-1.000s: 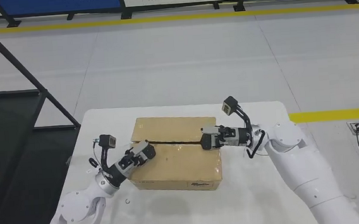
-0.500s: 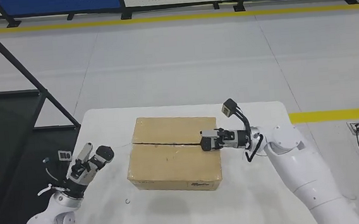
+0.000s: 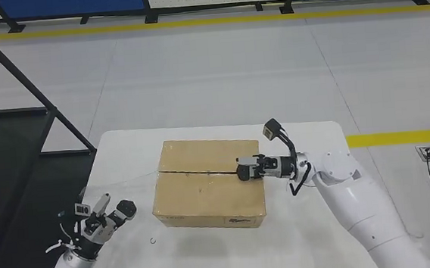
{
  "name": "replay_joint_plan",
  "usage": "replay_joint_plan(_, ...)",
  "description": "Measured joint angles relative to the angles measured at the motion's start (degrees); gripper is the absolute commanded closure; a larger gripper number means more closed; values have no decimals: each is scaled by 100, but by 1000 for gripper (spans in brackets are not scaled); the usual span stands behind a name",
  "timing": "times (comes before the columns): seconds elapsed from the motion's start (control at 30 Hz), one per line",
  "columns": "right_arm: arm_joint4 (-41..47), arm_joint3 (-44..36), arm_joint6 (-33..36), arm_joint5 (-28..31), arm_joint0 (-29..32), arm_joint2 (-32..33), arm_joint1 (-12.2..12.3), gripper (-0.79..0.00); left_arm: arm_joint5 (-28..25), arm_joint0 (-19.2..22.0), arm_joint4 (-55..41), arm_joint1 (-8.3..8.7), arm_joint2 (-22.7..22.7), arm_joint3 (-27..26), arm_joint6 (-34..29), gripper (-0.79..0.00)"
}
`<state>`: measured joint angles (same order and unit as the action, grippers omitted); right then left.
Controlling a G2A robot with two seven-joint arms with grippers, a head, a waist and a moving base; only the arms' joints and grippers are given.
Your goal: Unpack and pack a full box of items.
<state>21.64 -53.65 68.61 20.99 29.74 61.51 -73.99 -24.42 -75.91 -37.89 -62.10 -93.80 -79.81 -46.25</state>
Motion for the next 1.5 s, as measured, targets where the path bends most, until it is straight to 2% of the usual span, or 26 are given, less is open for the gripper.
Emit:
replay_joint_plan(0.17,33,4,4,9,6,-28,-4,-785,53,223,144,-65,289,262,457,-785)
replay_joint_plan(0.5,61,-63,1,15,48,-33,11,-785,469,835,487,-271,1030,727,1986,-785)
replay_joint_plan(0.67,68,-95,-4,7,68,-28,21,-785,571,1224,465,-365,1279,1051,2372,-785)
replay_joint_plan(0.87,62,-105,-5,9,76,-31,30,-785,473,1506,305,-438,1368,1297,2469,-785)
replay_joint_plan(1.07,41,-46,-37,16,59,-62,28,-785,350,1595,126,-446,1196,1426,2381,-785)
replay_joint_plan(1.5,44,214,-83,42,-105,-176,-14,-785,185,1548,-267,-418,715,1192,2032,-785)
